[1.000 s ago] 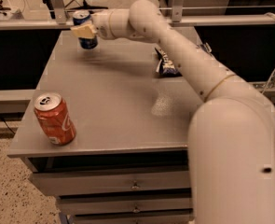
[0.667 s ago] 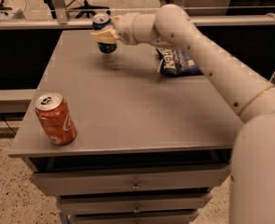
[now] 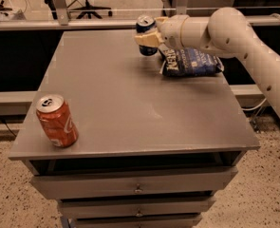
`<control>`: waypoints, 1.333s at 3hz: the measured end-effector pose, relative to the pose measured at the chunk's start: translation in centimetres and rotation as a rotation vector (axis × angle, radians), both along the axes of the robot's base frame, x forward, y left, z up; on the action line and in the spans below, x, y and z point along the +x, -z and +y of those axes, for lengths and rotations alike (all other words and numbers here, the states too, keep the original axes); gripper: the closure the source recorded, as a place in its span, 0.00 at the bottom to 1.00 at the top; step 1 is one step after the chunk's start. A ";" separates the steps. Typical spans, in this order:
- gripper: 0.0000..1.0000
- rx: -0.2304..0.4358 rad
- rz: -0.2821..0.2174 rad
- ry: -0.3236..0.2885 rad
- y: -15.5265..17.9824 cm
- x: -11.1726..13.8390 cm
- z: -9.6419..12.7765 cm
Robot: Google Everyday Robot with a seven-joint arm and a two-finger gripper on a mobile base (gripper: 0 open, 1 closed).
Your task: Move pepsi can near blue chip bag
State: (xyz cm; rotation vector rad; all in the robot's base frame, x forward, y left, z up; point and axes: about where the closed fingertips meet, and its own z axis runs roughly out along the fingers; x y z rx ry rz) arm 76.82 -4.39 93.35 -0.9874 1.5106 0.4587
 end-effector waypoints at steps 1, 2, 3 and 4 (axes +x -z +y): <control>1.00 0.006 0.033 0.003 1.1 -0.2 -2.0; 1.00 0.020 0.062 -0.021 1.9 -0.1 -1.9; 0.82 0.025 0.085 -0.044 2.5 -0.1 -1.6; 0.59 0.011 0.094 -0.051 3.2 -0.3 -2.1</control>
Offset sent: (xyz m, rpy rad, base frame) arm 0.0002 -0.0230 -0.0279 0.0403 0.0975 0.0477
